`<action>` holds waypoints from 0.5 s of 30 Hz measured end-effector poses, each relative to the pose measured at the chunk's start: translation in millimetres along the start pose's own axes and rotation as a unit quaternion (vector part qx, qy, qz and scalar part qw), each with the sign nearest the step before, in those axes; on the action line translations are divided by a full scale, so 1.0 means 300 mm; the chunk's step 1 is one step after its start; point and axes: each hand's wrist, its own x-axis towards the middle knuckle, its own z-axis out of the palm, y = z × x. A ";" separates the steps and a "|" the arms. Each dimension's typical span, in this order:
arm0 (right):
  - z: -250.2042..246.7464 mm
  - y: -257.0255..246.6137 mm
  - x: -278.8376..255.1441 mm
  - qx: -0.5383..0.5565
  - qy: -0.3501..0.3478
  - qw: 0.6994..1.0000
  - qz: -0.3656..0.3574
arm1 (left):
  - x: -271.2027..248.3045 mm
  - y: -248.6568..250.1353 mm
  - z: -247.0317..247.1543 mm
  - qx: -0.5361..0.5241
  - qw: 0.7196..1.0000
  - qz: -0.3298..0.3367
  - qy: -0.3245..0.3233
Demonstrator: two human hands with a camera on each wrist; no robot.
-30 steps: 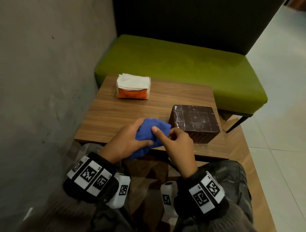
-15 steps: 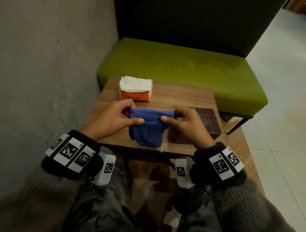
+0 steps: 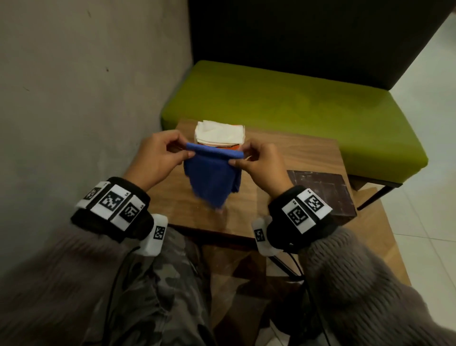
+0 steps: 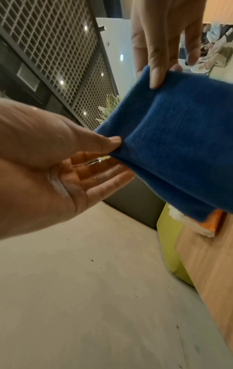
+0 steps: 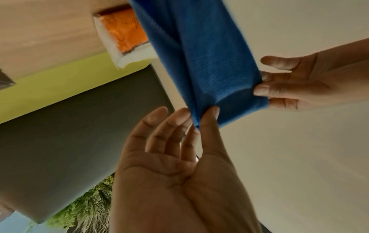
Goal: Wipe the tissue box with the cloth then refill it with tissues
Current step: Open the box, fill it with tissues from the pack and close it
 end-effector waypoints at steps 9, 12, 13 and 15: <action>0.135 0.138 -0.059 0.033 -0.101 0.994 -0.029 | -0.052 -0.186 0.036 -0.015 0.976 -0.033 -0.217; 0.203 0.228 -0.105 0.005 -0.172 0.985 -0.009 | -0.078 -0.280 0.099 0.043 0.934 -0.043 -0.352; 0.213 0.245 -0.118 -0.005 -0.190 0.982 -0.012 | -0.086 -0.291 0.110 0.061 0.921 -0.050 -0.381; 0.210 0.265 -0.134 -0.023 -0.217 0.976 -0.017 | -0.089 -0.297 0.119 0.073 0.908 -0.068 -0.407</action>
